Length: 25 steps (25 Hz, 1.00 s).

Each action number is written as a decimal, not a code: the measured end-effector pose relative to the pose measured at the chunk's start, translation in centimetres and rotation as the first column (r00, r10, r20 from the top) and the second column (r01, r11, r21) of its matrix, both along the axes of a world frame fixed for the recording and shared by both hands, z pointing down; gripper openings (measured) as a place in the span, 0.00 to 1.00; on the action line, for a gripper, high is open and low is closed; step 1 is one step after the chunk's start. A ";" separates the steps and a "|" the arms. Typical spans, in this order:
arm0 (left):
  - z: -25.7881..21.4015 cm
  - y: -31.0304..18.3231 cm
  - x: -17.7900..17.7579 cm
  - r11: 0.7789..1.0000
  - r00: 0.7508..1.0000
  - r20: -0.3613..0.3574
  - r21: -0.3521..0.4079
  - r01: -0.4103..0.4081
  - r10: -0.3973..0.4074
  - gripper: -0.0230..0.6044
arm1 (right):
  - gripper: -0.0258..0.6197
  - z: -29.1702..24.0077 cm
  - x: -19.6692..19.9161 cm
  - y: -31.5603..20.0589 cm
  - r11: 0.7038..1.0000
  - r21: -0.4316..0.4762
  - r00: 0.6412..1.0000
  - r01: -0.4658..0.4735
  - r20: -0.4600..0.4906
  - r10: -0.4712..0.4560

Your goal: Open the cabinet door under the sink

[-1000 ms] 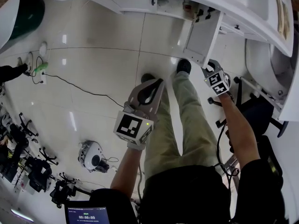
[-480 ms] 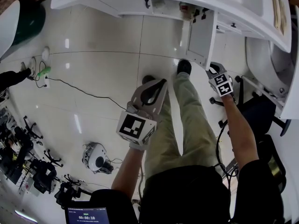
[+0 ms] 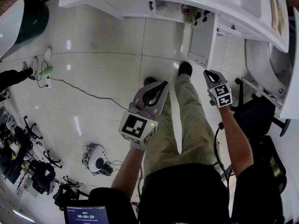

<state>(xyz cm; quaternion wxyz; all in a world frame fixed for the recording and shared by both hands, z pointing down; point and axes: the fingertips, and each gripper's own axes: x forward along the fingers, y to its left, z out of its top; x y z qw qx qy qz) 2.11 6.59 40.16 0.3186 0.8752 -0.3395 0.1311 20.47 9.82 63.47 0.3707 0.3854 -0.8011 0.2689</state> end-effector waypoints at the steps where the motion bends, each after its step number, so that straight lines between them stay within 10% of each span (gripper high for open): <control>1: -0.4 0.0 -0.2 1.000 1.000 0.004 0.002 -0.006 0.006 0.05 | 0.03 -1.1 -0.9 -0.2 1.000 0.009 1.000 0.000 0.012 0.000; 12: -9.9 2.0 -2.7 0.993 0.996 0.014 0.083 -0.088 0.087 0.05 | 0.03 -17.4 -8.8 1.0 0.986 0.152 0.993 0.072 0.077 -0.084; 25: -18.4 4.6 -6.4 0.977 0.995 -0.001 0.192 -0.093 0.095 0.05 | 0.03 -38.1 -18.5 -1.0 0.884 0.456 0.967 0.103 0.161 -0.196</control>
